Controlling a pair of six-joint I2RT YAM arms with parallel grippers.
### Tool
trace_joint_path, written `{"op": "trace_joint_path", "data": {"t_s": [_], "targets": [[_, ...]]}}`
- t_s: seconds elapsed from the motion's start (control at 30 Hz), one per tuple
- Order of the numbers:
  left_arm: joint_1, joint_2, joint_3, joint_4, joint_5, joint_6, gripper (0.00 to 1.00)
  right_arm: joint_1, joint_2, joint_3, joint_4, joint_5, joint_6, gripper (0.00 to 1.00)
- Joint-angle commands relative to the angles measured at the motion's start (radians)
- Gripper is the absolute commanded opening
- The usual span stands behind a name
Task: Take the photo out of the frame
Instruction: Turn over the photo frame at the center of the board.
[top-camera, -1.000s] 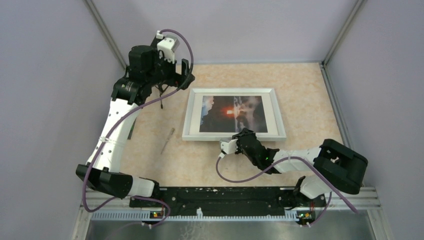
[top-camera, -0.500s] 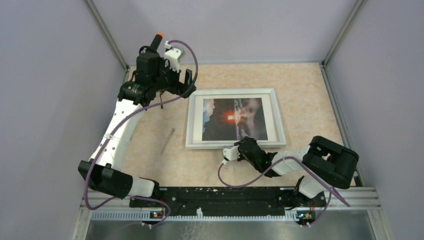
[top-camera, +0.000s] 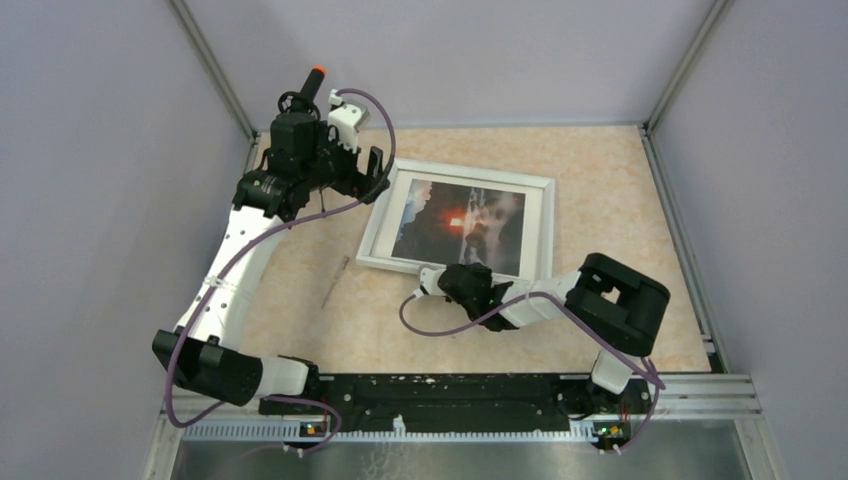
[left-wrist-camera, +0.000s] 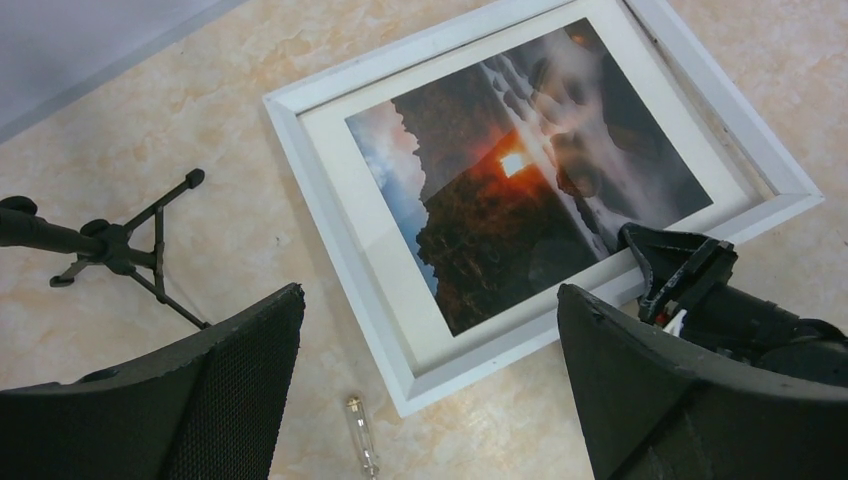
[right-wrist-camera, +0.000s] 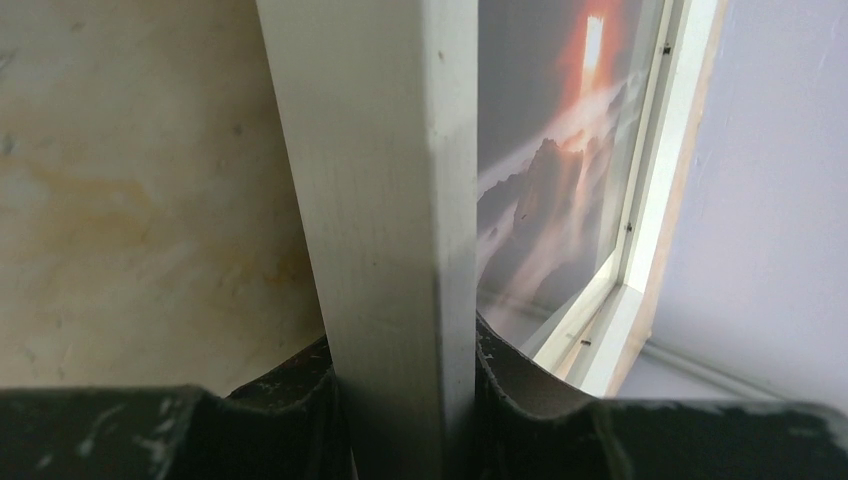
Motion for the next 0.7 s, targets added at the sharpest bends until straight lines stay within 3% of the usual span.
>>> {"op": "trace_joint_path", "data": {"t_s": [0.0, 0.3, 0.43, 0.6, 0.63, 0.67], "targets": [[0.004, -0.025, -0.016, 0.025, 0.014, -0.005, 0.99, -0.001, 0.157, 0.087, -0.298, -0.008, 0.365, 0.00], [0.003, -0.038, -0.028, 0.018, 0.027, -0.014, 0.99, -0.001, 0.305, 0.282, -0.574, -0.078, 0.588, 0.00], [0.003, -0.047, -0.042, -0.002, 0.038, -0.022, 0.99, -0.005, 0.363, 0.477, -0.758, -0.230, 0.740, 0.00], [0.002, -0.065, -0.049, -0.015, 0.046, -0.029, 0.99, -0.001, 0.483, 0.657, -0.895, -0.244, 0.845, 0.00], [0.002, -0.071, -0.052, -0.015, 0.042, -0.033, 0.99, -0.001, 0.489, 0.674, -0.903, -0.258, 0.850, 0.11], [0.002, -0.076, -0.055, -0.016, 0.038, -0.035, 0.99, 0.000, 0.490, 0.687, -0.905, -0.270, 0.856, 0.28]]}}
